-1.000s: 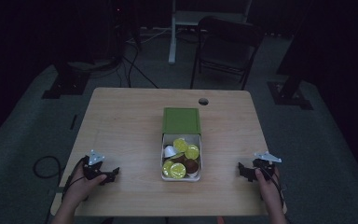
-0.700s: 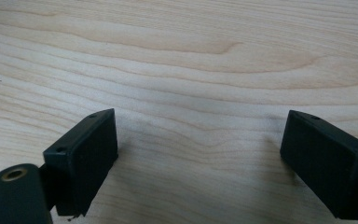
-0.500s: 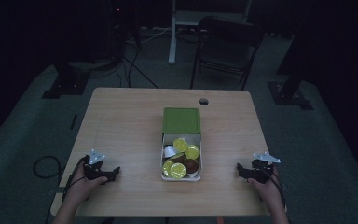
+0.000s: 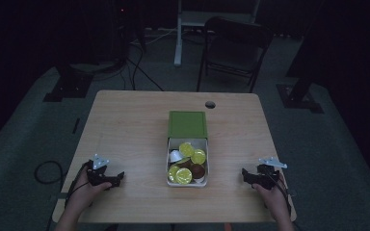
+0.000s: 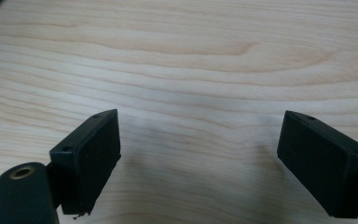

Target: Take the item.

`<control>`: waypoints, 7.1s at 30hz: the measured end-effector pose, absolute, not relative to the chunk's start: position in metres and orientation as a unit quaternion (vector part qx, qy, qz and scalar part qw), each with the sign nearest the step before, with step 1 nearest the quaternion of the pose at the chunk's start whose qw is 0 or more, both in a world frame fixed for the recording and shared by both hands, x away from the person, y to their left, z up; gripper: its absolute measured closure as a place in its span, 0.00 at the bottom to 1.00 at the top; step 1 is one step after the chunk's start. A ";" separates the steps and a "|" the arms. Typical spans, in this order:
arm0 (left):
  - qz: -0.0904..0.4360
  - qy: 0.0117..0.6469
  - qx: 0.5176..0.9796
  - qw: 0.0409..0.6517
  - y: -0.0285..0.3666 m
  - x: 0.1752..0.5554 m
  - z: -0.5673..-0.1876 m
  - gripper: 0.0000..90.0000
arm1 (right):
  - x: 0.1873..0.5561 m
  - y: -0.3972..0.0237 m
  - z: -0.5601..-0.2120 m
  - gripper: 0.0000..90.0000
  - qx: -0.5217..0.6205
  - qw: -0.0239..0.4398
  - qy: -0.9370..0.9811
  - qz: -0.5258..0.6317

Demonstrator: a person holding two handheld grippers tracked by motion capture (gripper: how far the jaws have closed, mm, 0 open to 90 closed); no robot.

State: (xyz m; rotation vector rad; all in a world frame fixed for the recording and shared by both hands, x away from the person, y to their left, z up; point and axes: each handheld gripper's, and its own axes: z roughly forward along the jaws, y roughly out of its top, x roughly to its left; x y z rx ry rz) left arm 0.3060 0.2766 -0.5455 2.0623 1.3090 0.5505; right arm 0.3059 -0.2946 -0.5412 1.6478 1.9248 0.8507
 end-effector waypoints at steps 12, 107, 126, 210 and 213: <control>0.209 0.497 0.782 0.314 0.276 0.306 -0.546 0.09 | 0.302 -0.263 -0.517 0.15 0.568 0.224 0.716 0.338; 0.208 0.497 0.782 0.313 0.276 0.306 -0.546 0.09 | 0.270 -0.069 -0.493 0.43 0.370 0.158 0.829 0.389; 0.208 0.497 0.782 0.313 0.277 0.306 -0.546 0.09 | 0.271 -0.069 -0.487 0.44 0.361 0.151 0.832 0.394; 0.209 0.497 0.782 0.313 0.276 0.306 -0.546 0.09 | 0.283 -0.244 -0.436 0.44 0.489 0.262 0.718 0.420; 0.209 0.497 0.782 0.313 0.276 0.306 -0.546 0.09 | 0.284 -0.249 -0.442 0.44 0.497 0.263 0.716 0.415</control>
